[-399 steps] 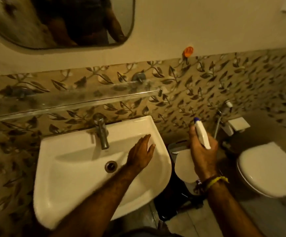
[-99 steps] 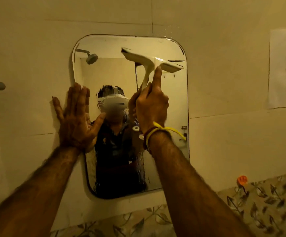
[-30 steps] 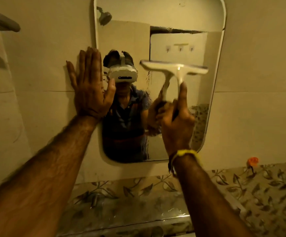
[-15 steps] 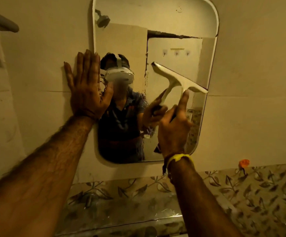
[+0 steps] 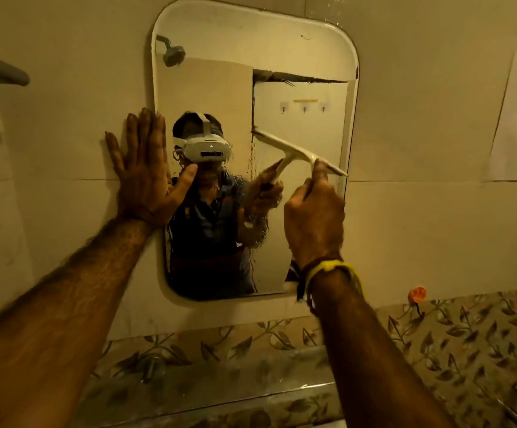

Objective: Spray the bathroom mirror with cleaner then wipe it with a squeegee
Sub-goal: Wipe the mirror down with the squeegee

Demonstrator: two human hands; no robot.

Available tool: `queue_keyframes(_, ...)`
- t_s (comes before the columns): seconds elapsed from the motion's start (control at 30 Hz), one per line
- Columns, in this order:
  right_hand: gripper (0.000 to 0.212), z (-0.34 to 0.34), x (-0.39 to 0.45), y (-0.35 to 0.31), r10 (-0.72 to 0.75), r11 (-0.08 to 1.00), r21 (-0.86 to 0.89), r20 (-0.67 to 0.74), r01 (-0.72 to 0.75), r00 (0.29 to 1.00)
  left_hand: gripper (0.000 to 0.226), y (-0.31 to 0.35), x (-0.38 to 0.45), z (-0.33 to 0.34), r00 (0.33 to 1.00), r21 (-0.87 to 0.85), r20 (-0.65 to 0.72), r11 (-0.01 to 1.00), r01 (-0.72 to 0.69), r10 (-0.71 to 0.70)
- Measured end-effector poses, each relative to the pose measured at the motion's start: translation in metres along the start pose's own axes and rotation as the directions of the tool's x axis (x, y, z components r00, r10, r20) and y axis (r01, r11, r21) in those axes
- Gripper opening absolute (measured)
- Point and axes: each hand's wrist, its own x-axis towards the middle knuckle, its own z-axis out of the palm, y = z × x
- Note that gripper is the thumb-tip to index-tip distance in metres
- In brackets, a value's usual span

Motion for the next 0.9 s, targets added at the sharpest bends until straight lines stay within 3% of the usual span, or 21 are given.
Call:
queue_keyframes(0.17,0.040,-0.009,0.067,-0.028,0.047,0.999,0.011,0.019,-0.047,0.999,0.094,0.005,0.000,-0.007,0.995,-0.024,0.095,1.000,0.014,-0.011)
queue_keyframes(0.37,0.047,-0.009,-0.028,-0.025,0.020,1.000,-0.025,0.146,-0.017,0.989,0.094,0.012,-0.002,-0.018,0.975,-0.047,0.217,0.998,0.052,-0.040)
queue_keyframes(0.53,0.034,-0.017,0.033,-0.057,0.077,0.994,0.068,0.162,-0.089,0.984,0.085,0.010,0.002,-0.030,0.944,-0.084,0.326,0.993,0.082,-0.050)
queue_keyframes(0.63,0.035,-0.017,0.017,-0.060,0.089,0.993,0.058,0.206,-0.102,0.975,0.081,0.010,0.004,-0.039,0.917,-0.134,0.395,0.983,0.123,-0.061)
queue_keyframes(0.77,0.037,-0.017,-0.054,-0.051,0.027,1.000,-0.014,0.335,-0.024,0.942,0.077,0.009,0.008,-0.056,0.869,-0.216,0.489,0.955,0.203,-0.074)
queue_keyframes(0.9,0.036,-0.002,-0.007,-0.084,-0.064,0.998,0.005,0.306,0.066,0.950,0.067,0.008,0.008,-0.064,0.855,-0.303,0.513,0.916,0.263,-0.076)
